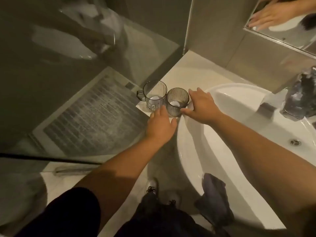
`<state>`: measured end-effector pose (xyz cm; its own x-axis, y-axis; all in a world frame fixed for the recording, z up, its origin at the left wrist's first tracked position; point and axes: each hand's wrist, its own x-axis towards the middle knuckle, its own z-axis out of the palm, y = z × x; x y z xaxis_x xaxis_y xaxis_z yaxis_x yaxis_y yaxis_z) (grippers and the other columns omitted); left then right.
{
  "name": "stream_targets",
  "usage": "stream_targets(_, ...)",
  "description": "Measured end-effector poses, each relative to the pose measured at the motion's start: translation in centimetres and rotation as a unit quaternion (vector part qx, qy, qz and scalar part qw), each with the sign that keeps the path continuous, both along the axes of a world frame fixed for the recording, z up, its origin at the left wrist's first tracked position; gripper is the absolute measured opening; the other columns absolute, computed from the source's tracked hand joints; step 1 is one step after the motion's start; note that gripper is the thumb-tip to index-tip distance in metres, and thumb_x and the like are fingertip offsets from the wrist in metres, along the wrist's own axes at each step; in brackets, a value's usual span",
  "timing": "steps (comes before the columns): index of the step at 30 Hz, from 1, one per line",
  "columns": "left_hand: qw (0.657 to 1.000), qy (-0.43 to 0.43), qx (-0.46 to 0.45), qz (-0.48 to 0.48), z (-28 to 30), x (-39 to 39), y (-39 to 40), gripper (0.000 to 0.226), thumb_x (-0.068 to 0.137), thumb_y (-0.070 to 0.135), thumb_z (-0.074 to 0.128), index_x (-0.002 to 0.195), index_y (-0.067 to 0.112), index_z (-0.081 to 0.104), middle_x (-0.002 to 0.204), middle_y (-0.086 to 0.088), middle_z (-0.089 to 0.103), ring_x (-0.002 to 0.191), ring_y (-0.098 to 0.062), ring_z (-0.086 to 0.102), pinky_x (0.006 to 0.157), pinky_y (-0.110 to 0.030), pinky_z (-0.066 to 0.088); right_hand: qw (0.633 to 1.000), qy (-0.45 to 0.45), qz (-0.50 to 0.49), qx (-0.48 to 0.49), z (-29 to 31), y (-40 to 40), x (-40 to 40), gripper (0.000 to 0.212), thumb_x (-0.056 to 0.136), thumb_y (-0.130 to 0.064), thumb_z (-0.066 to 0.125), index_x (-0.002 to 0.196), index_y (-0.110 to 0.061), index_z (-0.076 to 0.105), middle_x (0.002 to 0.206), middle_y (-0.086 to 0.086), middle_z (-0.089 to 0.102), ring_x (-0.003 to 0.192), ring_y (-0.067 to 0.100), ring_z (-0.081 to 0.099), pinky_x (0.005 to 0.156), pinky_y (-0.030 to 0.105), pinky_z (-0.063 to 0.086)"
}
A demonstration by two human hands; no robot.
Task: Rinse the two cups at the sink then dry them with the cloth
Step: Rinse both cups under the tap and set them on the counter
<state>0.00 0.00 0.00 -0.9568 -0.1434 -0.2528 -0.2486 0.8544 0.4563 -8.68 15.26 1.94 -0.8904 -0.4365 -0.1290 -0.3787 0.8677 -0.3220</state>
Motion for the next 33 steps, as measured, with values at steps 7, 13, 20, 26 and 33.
stream_targets(7,0.994,0.007,0.097,0.047,-1.3,-1.6,0.4,0.067,0.097,0.03,0.057,0.149,-0.002,0.032,0.15,-0.024,0.043,0.139,-0.039,0.041,0.111,-0.045,0.037,0.996,-0.038,-0.043,-0.062,-0.7,-0.5,-0.6,0.064,0.077,-0.052,0.067,0.129,-0.017,0.052,0.13,0.007,0.057,0.137,0.033,0.031,0.111,0.057,0.021)
stream_targets(13,0.99,0.064,0.123,0.035,0.4,-1.5,0.3,0.072,0.097,0.027,0.057,0.154,0.0,0.024,0.159,-0.022,0.034,0.148,-0.036,0.03,0.119,-0.045,0.03,0.975,-0.055,-0.082,-0.197,2.2,-0.7,0.5,0.069,0.078,-0.036,0.075,0.136,-0.012,0.044,0.135,0.004,0.055,0.117,0.022,0.055,0.101,0.033,0.04)
stream_targets(20,0.967,0.164,0.195,-0.005,6.5,-0.8,0.1,0.069,0.091,0.025,0.066,0.149,0.008,0.032,0.151,-0.012,0.039,0.136,-0.03,0.043,0.108,-0.044,0.042,0.941,-0.024,-0.148,-0.303,8.7,0.5,3.7,0.066,0.077,-0.029,0.078,0.133,-0.016,0.046,0.131,-0.003,0.056,0.114,0.01,0.058,0.097,0.027,0.046)
stream_targets(26,0.946,0.181,0.251,-0.093,10.0,-0.8,2.1,0.072,0.089,0.027,0.073,0.145,0.012,0.031,0.148,-0.01,0.046,0.131,-0.027,0.05,0.103,-0.04,0.048,0.906,0.007,-0.239,-0.349,11.6,3.1,8.1,0.059,0.078,-0.03,0.077,0.128,-0.019,0.048,0.12,-0.013,0.057,0.107,0.0,0.059,0.093,0.013,0.045)
stream_targets(33,0.923,0.134,0.295,-0.208,10.2,0.1,7.1,0.096,0.082,0.037,0.08,0.154,0.019,0.02,0.155,-0.006,0.031,0.138,-0.024,0.043,0.109,-0.039,0.047,0.881,0.04,-0.334,-0.333,13.0,6.6,14.0,0.054,0.082,-0.039,0.072,0.128,-0.02,0.05,0.12,-0.009,0.059,0.105,0.004,0.059,0.09,0.021,0.048)
